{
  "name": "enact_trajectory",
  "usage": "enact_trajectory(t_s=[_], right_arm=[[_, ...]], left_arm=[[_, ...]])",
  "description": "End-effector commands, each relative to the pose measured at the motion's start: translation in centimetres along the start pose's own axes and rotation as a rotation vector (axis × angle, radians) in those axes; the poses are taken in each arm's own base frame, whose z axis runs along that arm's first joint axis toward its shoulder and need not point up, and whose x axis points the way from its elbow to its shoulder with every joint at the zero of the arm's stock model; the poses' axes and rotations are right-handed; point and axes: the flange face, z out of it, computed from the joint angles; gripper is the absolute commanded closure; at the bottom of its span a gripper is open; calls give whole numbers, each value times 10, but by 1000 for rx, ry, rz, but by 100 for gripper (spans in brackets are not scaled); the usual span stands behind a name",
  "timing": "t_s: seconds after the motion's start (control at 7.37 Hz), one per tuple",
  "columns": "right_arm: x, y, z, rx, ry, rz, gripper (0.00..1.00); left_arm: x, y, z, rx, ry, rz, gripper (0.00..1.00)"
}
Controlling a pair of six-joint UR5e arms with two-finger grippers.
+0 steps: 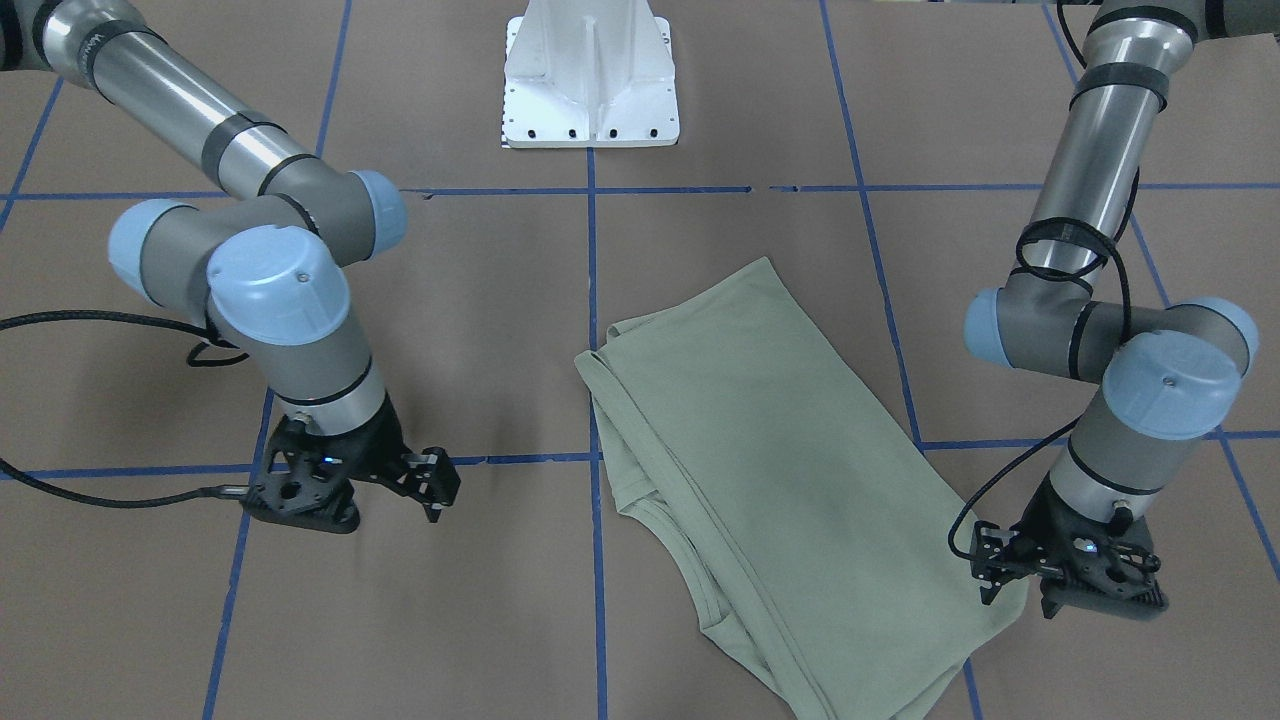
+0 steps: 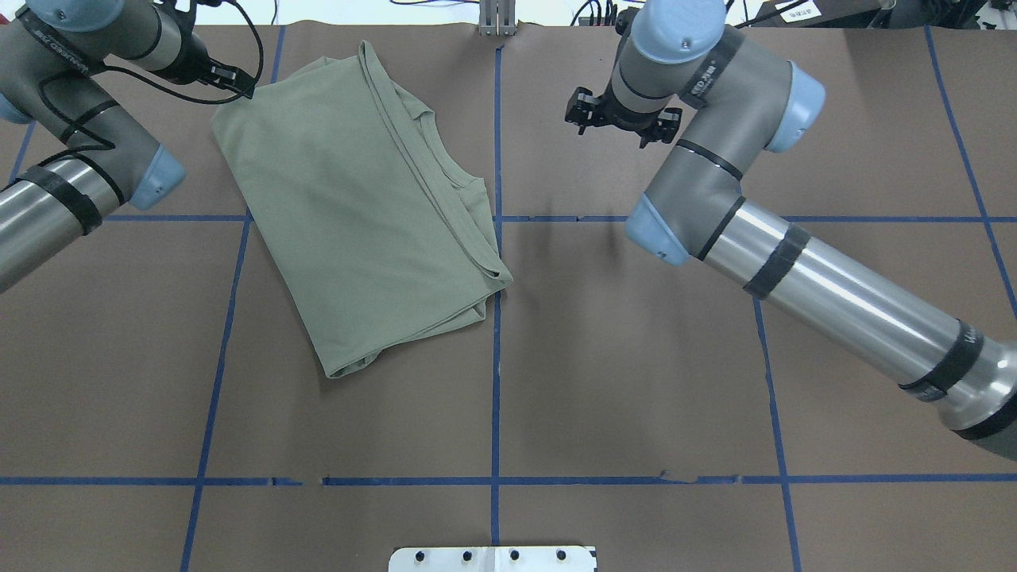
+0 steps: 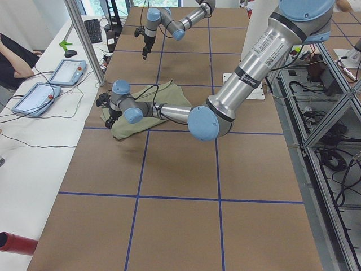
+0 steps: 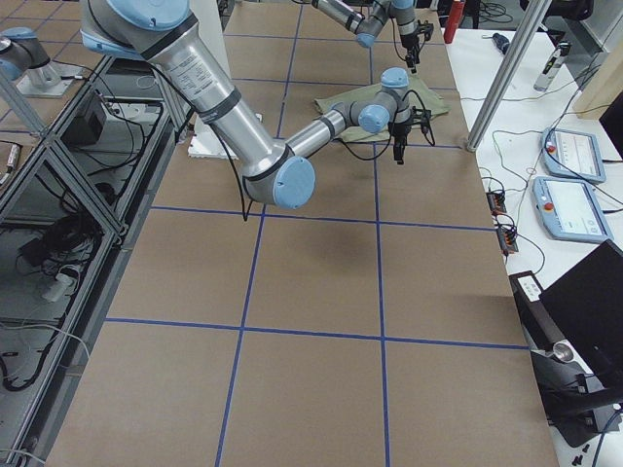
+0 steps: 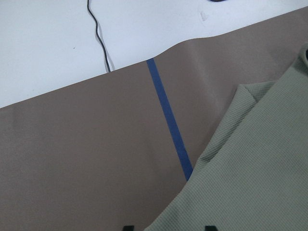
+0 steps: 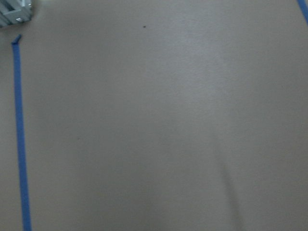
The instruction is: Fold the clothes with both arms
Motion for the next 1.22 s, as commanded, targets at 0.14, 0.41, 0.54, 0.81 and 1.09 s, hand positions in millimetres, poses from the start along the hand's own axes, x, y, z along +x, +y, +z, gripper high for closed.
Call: enact_trajectory(t_s=[0.14, 0.41, 0.54, 0.81, 1.09], right_arm=[[-87, 48, 41, 62, -101, 14, 0], [-108, 62, 53, 67, -104, 0, 8], [-116, 75, 60, 92, -91, -11, 11], [-142, 95, 63, 98, -89, -33, 13], [-144, 99, 70, 123, -92, -39, 17]], left_arm=[[-2, 6, -9, -3, 36, 5, 0], [-2, 10, -9, 6, 43, 3, 0], [-7, 16, -8, 12, 48, 6, 0], [-7, 16, -8, 14, 48, 8, 0], [-8, 18, -7, 11, 46, 8, 0]])
